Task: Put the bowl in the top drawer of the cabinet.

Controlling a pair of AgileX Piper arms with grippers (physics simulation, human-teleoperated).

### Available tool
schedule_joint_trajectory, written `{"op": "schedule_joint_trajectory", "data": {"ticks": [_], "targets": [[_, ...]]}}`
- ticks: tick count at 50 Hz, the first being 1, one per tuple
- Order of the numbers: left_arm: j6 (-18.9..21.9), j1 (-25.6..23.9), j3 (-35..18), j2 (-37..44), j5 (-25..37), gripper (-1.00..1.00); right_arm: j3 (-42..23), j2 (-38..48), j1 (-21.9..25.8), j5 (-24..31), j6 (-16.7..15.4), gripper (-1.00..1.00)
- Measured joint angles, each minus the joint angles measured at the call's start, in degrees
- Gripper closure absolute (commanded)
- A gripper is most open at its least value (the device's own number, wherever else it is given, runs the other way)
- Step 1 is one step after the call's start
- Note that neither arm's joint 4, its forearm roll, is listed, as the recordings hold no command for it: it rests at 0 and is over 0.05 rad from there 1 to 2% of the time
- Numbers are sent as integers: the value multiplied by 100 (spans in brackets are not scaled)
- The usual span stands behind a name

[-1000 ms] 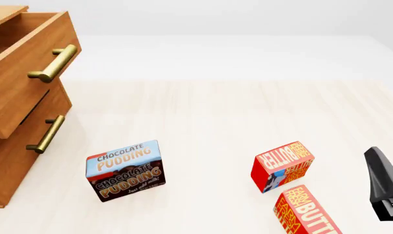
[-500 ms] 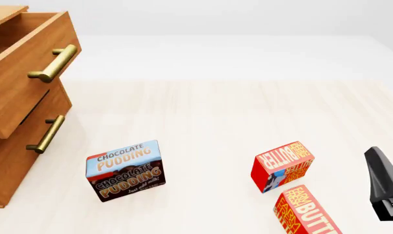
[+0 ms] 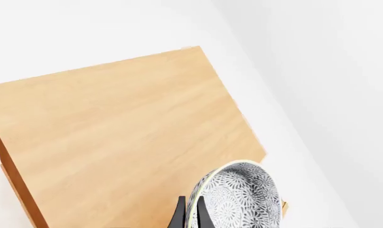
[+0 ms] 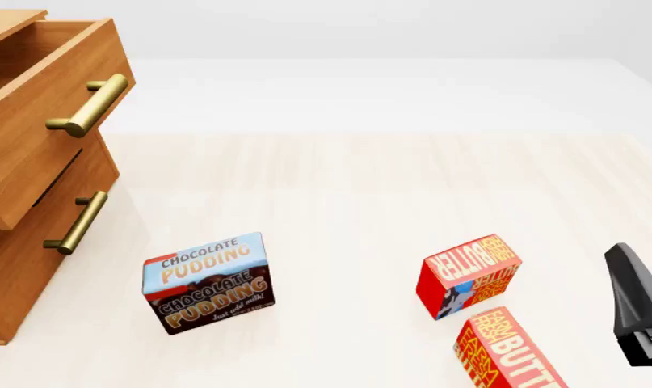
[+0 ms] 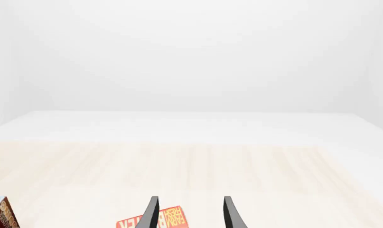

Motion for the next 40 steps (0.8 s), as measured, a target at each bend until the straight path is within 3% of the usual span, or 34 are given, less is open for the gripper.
{"op": "schedule_joint_trajectory", "data": {"ticks": [20,37,38,40], "targets": [[-637,-87,241,186,-57,100,-1,0,2,-2,-14,-100],[-862,-84,327,252,-158,100,-1,0,1,0,-25,-100],[-858,-82,325,256,-158,-100,-1,0,1,0,-24,-100],[-839,-74,318,258,-167,-100,-1,0,-1,-1,-24,-100]]}}
